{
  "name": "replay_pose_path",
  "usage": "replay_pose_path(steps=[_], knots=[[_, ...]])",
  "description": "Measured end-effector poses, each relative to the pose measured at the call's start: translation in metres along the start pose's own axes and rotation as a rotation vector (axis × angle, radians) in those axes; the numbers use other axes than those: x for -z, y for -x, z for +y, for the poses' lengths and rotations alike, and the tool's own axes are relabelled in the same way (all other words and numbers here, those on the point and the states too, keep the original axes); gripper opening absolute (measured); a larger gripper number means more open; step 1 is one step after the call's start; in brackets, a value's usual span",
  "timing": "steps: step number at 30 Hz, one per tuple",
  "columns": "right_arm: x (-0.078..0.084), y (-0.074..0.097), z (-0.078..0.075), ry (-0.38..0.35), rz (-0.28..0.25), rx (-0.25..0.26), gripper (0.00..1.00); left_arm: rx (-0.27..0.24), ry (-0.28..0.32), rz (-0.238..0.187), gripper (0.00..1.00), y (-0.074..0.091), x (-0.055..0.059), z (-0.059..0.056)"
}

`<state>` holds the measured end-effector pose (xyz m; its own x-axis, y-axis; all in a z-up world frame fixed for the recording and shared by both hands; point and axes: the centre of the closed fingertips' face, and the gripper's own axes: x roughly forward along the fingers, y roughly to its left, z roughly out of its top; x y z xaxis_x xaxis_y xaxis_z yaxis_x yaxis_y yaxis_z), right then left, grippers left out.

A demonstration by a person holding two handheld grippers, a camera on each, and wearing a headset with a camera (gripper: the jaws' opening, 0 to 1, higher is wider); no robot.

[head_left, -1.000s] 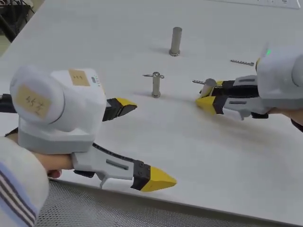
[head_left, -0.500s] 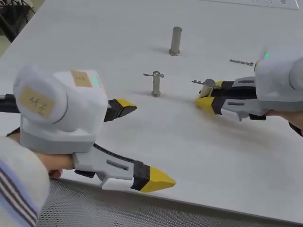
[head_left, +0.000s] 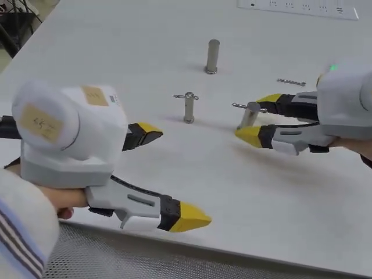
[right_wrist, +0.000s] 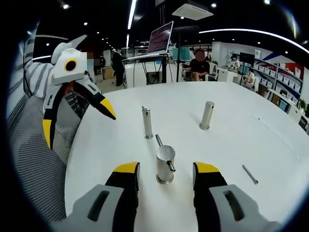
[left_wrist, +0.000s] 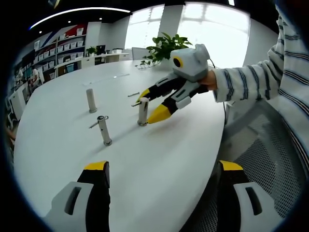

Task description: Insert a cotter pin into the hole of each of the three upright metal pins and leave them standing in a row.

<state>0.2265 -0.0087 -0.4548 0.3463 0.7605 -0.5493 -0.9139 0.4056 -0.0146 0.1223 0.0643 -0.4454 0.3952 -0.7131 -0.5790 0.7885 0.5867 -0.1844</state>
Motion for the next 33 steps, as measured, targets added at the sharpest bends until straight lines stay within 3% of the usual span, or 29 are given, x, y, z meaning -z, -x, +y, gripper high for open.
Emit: replay_pose_path(steps=[3,8,15,17,22,26,31,33], knots=[[-0.003,0.012,-0.004,-0.040,-0.031,0.017,0.51,0.001,0.012,-0.033,0.90,0.003,-0.007,0.001],[-0.009,0.036,-0.003,-0.101,-0.071,0.060,0.57,-0.030,0.032,-0.085,0.91,0.011,-0.019,0.013],[-0.010,0.068,0.005,-0.213,-0.100,0.134,0.69,-0.041,0.021,-0.087,0.91,0.017,-0.024,0.022],[-0.008,0.078,0.000,-0.222,-0.106,0.212,0.73,-0.042,0.022,-0.095,0.91,0.018,-0.026,0.023],[-0.003,0.096,0.003,-0.281,-0.117,0.270,0.82,-0.039,0.022,-0.099,0.92,0.019,-0.027,0.024],[0.001,0.102,0.007,-0.328,-0.130,0.287,0.85,-0.045,0.030,-0.102,0.92,0.023,-0.027,0.028],[0.012,0.103,0.014,-0.378,-0.110,0.304,0.91,-0.054,0.040,-0.103,0.92,0.028,-0.027,0.034],[0.017,0.102,0.017,-0.396,-0.094,0.300,0.98,-0.058,0.041,-0.097,0.92,0.029,-0.027,0.037]])
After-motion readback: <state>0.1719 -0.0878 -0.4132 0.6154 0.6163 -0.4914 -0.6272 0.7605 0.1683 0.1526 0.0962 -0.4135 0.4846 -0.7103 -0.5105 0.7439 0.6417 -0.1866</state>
